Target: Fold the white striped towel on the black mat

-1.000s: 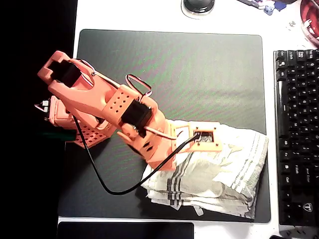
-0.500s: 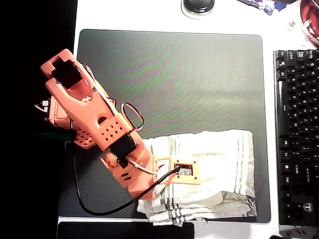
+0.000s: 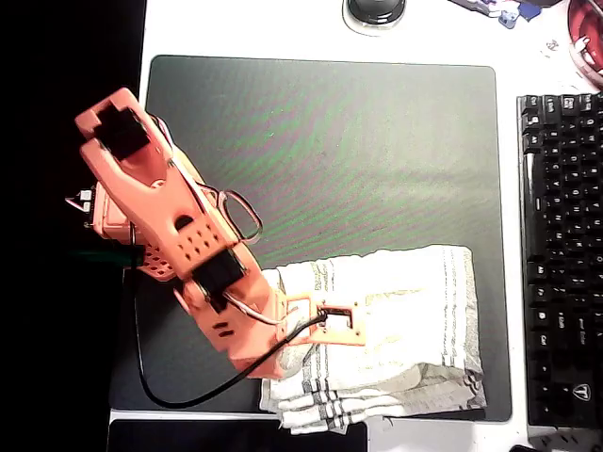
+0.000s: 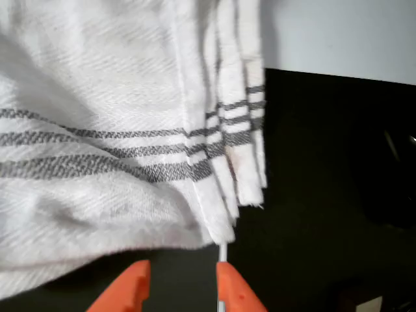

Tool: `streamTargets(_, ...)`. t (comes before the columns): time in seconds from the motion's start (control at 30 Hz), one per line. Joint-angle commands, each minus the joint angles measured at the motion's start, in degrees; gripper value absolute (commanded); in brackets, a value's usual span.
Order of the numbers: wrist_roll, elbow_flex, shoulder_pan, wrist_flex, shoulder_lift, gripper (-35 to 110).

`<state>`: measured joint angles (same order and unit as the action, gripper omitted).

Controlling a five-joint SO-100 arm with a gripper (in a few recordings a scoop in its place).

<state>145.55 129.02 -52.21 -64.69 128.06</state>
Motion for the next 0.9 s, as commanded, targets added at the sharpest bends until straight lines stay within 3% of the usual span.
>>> streamTargets(0.0,-1.67,-4.92,2.37,-8.61,6.24,15)
streamTargets(0.23,-13.80,-3.96,18.72,-16.35,8.53,19)
streamTargets(0.43,-19.16,-1.32,29.44,-13.80,0.00,20)
streamTargets(0.87,-15.38,10.99,25.49,4.66,-11.51,23)
